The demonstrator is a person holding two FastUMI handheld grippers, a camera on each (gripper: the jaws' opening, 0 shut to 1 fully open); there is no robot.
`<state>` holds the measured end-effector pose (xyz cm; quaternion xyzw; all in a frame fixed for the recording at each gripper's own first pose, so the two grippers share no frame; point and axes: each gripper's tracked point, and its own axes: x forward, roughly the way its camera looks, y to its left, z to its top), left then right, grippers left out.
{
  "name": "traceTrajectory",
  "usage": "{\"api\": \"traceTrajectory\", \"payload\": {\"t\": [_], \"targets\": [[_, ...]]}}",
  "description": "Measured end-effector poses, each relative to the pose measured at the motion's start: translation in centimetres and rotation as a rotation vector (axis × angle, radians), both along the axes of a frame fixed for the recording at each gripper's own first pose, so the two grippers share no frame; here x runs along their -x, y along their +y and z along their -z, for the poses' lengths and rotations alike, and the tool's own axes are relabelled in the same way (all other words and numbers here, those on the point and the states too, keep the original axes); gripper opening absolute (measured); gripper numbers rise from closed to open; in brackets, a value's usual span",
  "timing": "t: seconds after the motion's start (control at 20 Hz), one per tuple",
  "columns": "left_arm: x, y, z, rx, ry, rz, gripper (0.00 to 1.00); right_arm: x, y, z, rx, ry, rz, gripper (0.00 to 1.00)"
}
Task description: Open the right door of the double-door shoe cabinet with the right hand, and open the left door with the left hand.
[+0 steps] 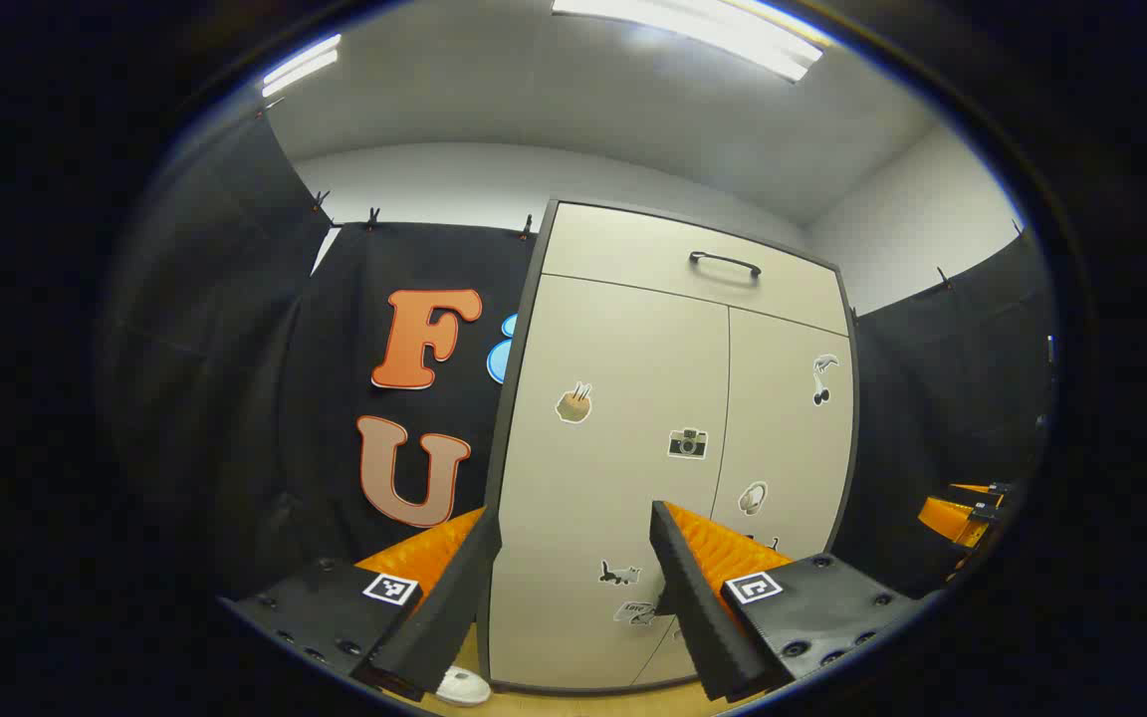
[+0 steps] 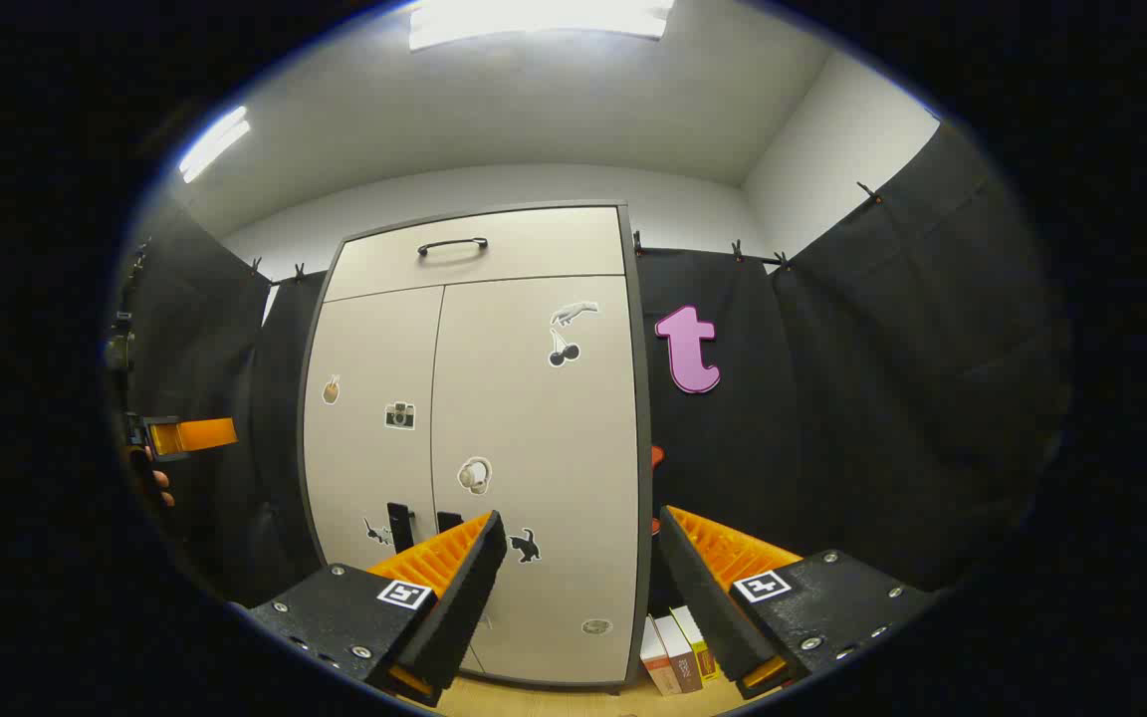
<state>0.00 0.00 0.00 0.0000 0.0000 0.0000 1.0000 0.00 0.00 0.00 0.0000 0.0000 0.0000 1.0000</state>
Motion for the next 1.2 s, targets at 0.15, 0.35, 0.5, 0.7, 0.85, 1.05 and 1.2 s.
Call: {"api": "traceTrajectory", "payload": {"t": [0.15, 0.35, 0.5, 0.7, 0.85, 1.05, 1.2], "targets": [[0.2, -0.1, 0.1, 0.004, 0.002, 0.008, 0.96, 0.2, 0.1, -0.5, -0.001, -0.018, -0.001, 0.94], [0.6, 0.3, 0.6, 0.01, 0.011, 0.007, 0.96, 0.5, 0.4, -0.4, 0.001, -0.016, -0.01, 0.94], [0.6, 0.5, 0.2, 0.01, -0.001, 0.01, 0.95, 0.7, 0.6, -0.5, 0.011, -0.019, -0.013, 0.94], [0.7, 0.4, 0.2, 0.028, 0.001, 0.012, 0.95, 0.8, 0.7, -0.6, 0.006, -0.021, -0.01, 0.94], [0.8, 0.5, 0.4, 0.024, 0.001, 0.011, 0.96, 0.8, 0.9, -0.3, 0.0, -0.012, -0.015, 0.94], [0.8, 0.9, 1.2, 0.047, 0.014, 0.019, 0.96, 0.3, 2.2, 0.7, -0.019, 0.018, -0.041, 0.94], [0.8, 2.4, 1.5, 0.051, 0.014, -0.005, 0.96, -0.4, 3.4, 1.6, -0.009, 0.031, -0.057, 0.94]]}}
